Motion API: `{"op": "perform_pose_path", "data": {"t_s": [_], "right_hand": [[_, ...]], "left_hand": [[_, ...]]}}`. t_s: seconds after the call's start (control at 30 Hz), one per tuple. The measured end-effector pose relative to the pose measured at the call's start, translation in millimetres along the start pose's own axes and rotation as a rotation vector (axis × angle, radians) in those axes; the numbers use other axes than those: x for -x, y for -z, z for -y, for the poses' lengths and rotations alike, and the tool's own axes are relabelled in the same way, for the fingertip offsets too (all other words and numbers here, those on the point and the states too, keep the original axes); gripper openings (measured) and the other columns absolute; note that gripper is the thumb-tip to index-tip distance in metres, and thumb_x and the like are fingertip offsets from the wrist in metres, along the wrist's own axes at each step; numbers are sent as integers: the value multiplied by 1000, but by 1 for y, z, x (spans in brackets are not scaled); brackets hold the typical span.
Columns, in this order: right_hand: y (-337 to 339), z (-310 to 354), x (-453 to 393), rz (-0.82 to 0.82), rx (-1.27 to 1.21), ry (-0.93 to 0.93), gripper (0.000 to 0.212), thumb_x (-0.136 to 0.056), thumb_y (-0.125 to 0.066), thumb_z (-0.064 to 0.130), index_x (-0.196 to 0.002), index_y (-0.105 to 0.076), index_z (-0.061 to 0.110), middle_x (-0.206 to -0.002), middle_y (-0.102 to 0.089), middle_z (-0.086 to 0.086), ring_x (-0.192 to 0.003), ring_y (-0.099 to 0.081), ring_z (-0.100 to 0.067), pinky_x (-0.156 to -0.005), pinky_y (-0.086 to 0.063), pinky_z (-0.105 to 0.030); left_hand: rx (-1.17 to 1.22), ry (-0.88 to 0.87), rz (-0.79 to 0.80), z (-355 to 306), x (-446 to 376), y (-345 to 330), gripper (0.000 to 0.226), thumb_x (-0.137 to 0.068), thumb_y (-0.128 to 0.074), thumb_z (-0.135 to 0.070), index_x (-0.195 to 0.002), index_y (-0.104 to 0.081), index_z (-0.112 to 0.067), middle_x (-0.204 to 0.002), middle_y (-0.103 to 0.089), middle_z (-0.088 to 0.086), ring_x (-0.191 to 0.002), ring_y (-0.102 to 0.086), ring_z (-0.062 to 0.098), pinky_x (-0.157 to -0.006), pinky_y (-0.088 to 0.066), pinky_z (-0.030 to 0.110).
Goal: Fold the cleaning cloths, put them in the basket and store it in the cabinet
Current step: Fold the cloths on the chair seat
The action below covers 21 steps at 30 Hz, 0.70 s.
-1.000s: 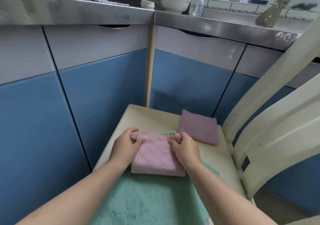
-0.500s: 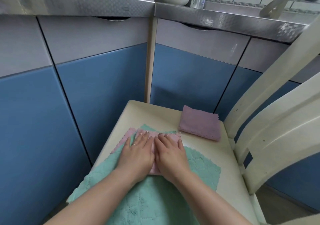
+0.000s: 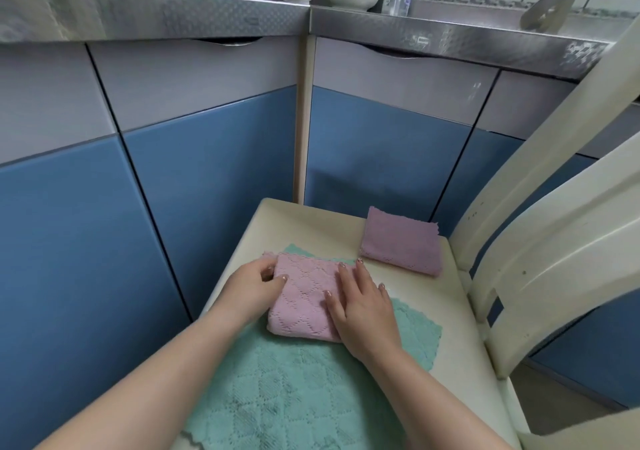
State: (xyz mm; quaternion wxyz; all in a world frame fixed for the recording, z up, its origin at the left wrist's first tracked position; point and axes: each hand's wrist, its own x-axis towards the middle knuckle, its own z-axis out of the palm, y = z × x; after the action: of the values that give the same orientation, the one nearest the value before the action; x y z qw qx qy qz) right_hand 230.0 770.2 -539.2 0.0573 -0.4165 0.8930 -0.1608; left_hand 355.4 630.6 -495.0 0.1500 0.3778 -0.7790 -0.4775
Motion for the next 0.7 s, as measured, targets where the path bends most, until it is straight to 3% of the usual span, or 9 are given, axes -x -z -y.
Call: {"op": "perform_pose_path", "data": {"t_s": [0.1, 0.17, 0.23, 0.3, 0.37, 0.47, 0.53, 0.6, 0.7], "right_hand": [[0, 0, 1, -28, -22, -8, 64, -89, -19, 60, -147, -21, 32, -158, -9, -1, -144, -15, -17, -117, -10, -37], [0, 1, 1, -35, -34, -22, 72, -82, -12, 66, -146, -21, 34, -158, -11, -1, -142, -19, -19, -116, -14, -37], [1, 1, 1, -51, -46, -24, 78, -77, -8, 70, -145, -23, 35, -157, -15, -2, -139, -25, -21, -114, -19, -37], [4, 1, 0, -53, -101, -28, 72, -82, -20, 68, -145, -24, 34, -156, -18, -2, -138, -27, -23, -112, -23, -36], [12, 0, 3, -58, -249, -51, 64, -90, -39, 57, -147, -25, 30, -156, -16, -3, -141, -22, -20, -113, -21, -33], [30, -5, 12, -164, -524, -123, 62, -91, -53, 45, -145, -31, 24, -153, -24, 0, -140, -22, -13, -110, -20, -25], [46, -8, 23, -190, -730, -179, 58, -88, -59, 39, -140, -36, 25, -143, -39, 7, -129, -38, -9, -106, -30, -23], [61, -11, 35, -110, -1066, -255, 54, -87, -62, 34, -134, -35, 36, -134, -49, 13, -117, -52, -10, -96, -47, -34], [78, -19, 47, -110, -1316, -266, 56, -88, -61, 16, -128, -33, 44, -123, -51, 16, -111, -58, -16, -80, -57, -39]], "left_hand": [[347, 138, 116, -7, -4, 3, 54, -90, -59, -9, -138, -42, -27, -117, -61, 2, -97, -62, 18, -82, -54, 30], [422, 143, 206, -11, -1, 0, 61, -91, -56, -5, -141, -34, -34, -117, -59, 3, -93, -62, 16, -70, -55, 23], [359, 106, 263, -10, -1, -3, 63, -91, -55, -4, -141, -35, -37, -126, -52, 3, -102, -60, 18, -82, -54, 30], [266, 73, 299, -11, 2, -6, 59, -89, -53, 0, -136, -45, -35, -135, -45, -1, -111, -57, 18, -95, -49, 32], [249, 50, 302, -12, 4, -7, 55, -87, -51, 4, -130, -52, -29, -134, -50, 0, -111, -58, 16, -100, -46, 31], [340, -3, 269, -27, 10, -5, 53, -87, -50, 6, -124, -56, -31, -126, -58, 0, -102, -63, 16, -92, -49, 31], [438, -27, 267, -42, 16, -4, 52, -88, -49, 7, -121, -57, -32, -119, -62, 0, -94, -65, 16, -87, -51, 30], [483, -55, 283, -57, 22, -7, 51, -89, -49, 8, -122, -56, -30, -118, -64, 0, -94, -65, 15, -85, -52, 27], [419, -104, 274, -77, 28, -15, 53, -78, -59, -5, -122, -54, -34, -124, -61, 0, -107, -62, 17, -97, -49, 32]]}}
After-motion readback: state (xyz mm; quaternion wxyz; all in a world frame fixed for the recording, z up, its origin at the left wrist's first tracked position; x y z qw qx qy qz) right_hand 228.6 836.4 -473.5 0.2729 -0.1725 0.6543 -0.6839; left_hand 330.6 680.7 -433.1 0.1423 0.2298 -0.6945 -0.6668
